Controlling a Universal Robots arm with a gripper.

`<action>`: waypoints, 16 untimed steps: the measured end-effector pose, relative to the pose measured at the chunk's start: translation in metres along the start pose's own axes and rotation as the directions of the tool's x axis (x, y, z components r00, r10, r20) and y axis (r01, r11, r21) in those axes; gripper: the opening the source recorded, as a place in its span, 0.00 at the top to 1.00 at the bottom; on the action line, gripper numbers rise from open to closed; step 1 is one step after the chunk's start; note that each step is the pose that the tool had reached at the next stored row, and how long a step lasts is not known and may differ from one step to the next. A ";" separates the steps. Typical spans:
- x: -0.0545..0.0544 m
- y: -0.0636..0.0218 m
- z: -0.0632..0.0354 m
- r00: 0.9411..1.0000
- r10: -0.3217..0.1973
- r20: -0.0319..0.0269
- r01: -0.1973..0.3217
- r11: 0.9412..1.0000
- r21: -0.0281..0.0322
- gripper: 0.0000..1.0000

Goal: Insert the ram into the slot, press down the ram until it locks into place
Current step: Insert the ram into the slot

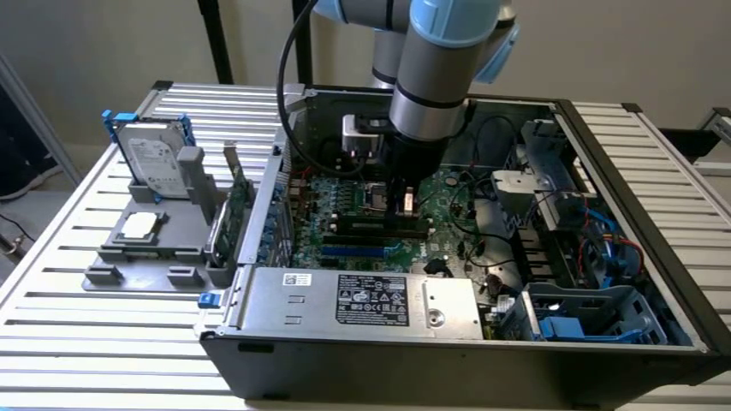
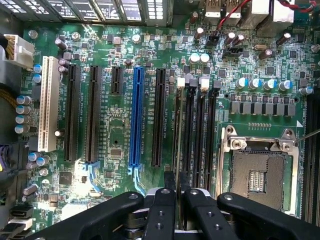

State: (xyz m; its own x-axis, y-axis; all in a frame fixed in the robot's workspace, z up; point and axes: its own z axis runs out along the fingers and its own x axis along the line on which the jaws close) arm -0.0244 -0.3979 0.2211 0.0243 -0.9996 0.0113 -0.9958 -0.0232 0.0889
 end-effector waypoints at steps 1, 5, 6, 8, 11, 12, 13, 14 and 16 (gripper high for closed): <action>0.000 0.0000 0.0003 1.000 0.000 -0.001 0.000 1.000 0.000 0.86; 0.000 -0.0001 0.0010 1.000 0.000 -0.004 0.000 1.000 0.000 0.86; 0.000 -0.0001 0.0009 1.000 0.000 -0.005 0.000 1.000 0.000 0.85; 0.000 0.0000 0.0003 1.000 0.000 -0.004 0.000 1.000 0.000 0.85; 0.000 0.0010 -0.0109 1.000 0.001 -0.004 -0.001 1.000 -0.001 0.78; 0.000 0.0015 -0.0154 1.000 0.001 -0.004 -0.001 1.000 -0.001 0.78; 0.000 0.0019 -0.0199 1.000 0.000 -0.004 0.000 1.000 -0.001 0.78; 0.000 0.0023 -0.0242 1.000 0.000 -0.004 0.000 1.000 -0.001 0.78; 0.000 0.0033 -0.0299 1.000 0.000 -0.004 0.000 1.000 -0.001 0.81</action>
State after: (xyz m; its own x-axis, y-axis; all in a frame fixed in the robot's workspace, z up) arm -0.0251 -0.3979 0.2512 0.0243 -0.9996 0.0155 -0.9957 -0.0228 0.0896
